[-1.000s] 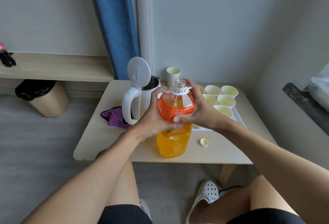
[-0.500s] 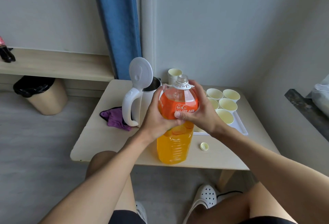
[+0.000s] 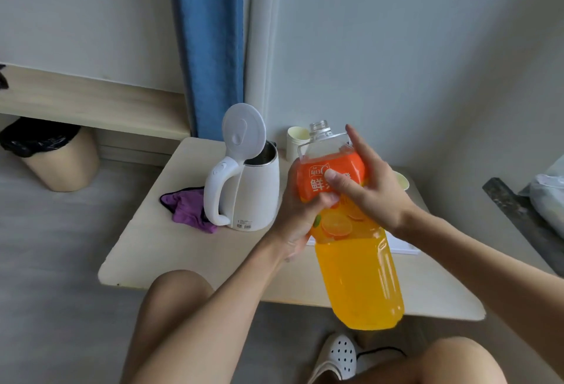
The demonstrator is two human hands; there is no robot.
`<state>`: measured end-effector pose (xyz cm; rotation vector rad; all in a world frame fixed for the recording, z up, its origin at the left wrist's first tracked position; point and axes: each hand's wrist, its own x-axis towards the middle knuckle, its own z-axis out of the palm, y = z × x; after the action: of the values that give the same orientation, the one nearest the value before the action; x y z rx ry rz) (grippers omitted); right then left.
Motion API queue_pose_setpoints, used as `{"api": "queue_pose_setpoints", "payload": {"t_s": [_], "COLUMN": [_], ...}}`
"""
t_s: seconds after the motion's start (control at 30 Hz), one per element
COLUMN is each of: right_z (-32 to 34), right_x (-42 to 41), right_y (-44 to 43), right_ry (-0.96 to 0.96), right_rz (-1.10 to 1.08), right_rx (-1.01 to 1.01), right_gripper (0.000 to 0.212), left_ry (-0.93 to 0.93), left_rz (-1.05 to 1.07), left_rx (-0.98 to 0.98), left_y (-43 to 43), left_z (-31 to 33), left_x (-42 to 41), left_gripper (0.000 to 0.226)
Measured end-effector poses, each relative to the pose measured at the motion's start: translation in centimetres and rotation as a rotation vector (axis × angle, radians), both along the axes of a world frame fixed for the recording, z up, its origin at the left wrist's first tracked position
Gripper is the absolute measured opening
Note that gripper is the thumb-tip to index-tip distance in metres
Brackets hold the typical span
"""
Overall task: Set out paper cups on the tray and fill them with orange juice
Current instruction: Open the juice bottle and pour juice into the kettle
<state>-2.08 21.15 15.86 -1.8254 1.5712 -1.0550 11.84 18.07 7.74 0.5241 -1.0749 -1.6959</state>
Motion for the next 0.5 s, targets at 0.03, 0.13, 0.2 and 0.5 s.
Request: {"api": "queue_pose_setpoints", "payload": {"t_s": [0.03, 0.13, 0.2, 0.5], "right_z": [0.0, 0.2, 0.2, 0.0], "right_x": [-0.1, -0.4, -0.4, 0.5], "right_y": [-0.4, -1.6, -2.0, -4.7], "right_ry": [0.050, 0.144, 0.184, 0.407], "right_rz": [-0.010, -0.045, -0.059, -0.040], "right_rx": [0.022, 0.078, 0.094, 0.198], "right_gripper": [0.086, 0.087, 0.089, 0.088], "left_ry": [0.010, 0.039, 0.039, -0.020], "left_rz": [-0.009, -0.058, -0.119, -0.301], "left_rx": [0.018, 0.082, 0.143, 0.245], "left_y": [-0.2, -0.9, -1.3, -3.4], "left_z": [-0.3, -0.8, -1.3, -2.6], "left_x": [-0.4, -1.0, -1.0, 0.5], "left_gripper": [0.091, 0.092, 0.094, 0.078]}}
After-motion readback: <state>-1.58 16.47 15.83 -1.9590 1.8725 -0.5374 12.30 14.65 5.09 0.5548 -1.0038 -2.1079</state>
